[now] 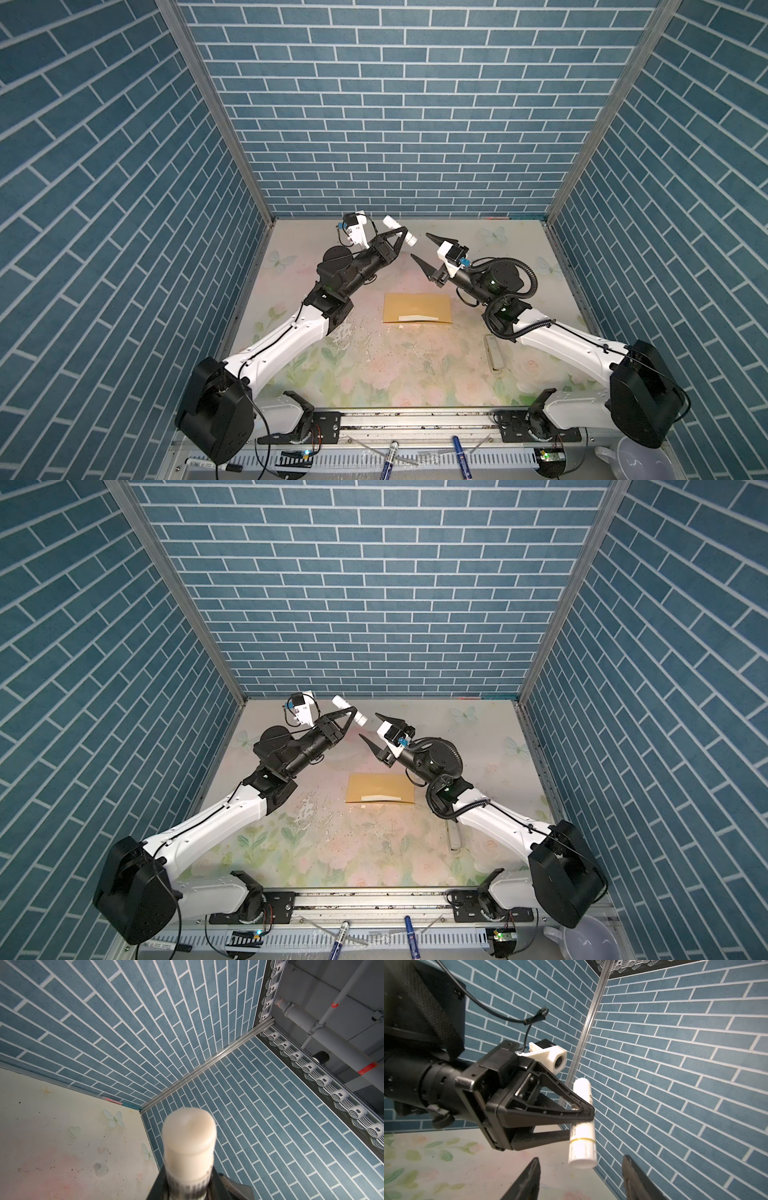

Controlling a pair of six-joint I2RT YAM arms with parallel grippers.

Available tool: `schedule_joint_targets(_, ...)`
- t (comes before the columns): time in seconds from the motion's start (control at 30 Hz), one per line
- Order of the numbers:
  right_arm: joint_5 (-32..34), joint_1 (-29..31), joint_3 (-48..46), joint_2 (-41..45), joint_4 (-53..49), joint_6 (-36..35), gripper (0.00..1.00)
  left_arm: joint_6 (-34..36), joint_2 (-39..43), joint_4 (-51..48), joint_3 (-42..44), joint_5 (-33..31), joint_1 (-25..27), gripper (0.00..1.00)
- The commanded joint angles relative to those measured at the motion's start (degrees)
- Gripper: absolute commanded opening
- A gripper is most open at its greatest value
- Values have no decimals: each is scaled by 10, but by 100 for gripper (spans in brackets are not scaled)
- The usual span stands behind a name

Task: Place the letter into the envelope and seal it
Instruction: 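Move the open right gripper back toward the glue stick base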

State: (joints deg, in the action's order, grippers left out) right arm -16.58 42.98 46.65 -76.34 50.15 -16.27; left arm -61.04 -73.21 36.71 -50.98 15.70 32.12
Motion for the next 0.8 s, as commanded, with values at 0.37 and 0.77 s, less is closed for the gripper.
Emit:
schedule_joint_targets(0.37, 76, 32, 36, -47, 49, -86, 46, -4, -5, 22, -8, 11, -3, 0)
schedule_joint_targets(0.77, 99, 41, 51, -63, 71, -92, 40, -4, -3, 24, -3, 12, -3, 0)
